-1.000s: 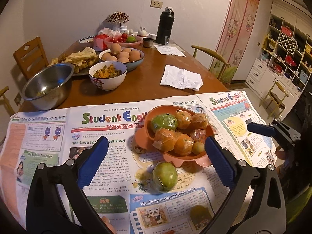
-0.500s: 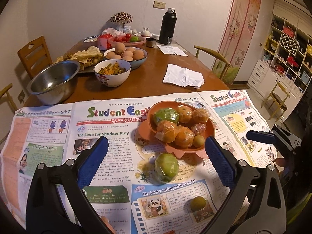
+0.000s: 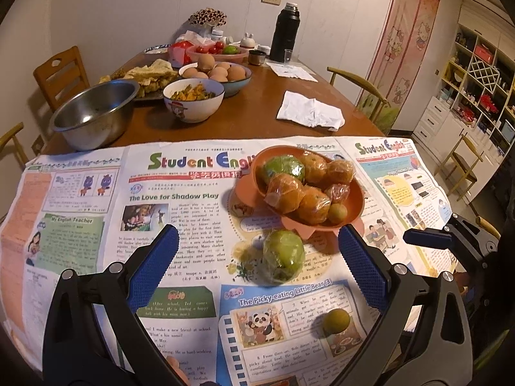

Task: Organize fruits
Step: 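Withdraw both open tools from the plate toward the remaining fruits, then grasp the green bagged fruit with left tool while right tool grasps the small round fruit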

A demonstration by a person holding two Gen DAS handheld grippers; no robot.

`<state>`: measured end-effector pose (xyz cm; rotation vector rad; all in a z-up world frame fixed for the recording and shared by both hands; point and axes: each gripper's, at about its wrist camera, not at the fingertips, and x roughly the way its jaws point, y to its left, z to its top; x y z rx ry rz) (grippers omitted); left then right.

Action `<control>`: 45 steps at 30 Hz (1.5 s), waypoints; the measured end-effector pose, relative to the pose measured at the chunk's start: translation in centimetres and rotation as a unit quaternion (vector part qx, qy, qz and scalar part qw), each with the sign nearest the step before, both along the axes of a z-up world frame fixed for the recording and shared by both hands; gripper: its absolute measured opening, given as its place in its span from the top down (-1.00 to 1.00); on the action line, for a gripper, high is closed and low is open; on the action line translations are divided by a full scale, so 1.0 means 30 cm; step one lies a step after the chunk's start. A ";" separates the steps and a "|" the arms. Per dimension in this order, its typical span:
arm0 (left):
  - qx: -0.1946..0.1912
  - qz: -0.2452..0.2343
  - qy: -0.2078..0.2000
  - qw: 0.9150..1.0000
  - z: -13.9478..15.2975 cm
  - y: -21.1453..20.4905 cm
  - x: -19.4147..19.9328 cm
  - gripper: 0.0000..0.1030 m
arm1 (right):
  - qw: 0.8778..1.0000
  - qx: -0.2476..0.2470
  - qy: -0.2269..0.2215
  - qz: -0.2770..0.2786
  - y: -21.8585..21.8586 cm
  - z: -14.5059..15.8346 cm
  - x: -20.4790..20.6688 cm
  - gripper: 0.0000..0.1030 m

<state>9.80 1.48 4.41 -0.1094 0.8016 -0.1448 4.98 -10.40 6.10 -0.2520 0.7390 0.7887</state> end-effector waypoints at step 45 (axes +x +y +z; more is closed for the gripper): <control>-0.023 -0.046 0.080 0.995 -0.215 -0.073 0.077 0.01 | 0.997 -0.024 0.057 0.046 0.048 -0.158 -0.006 0.49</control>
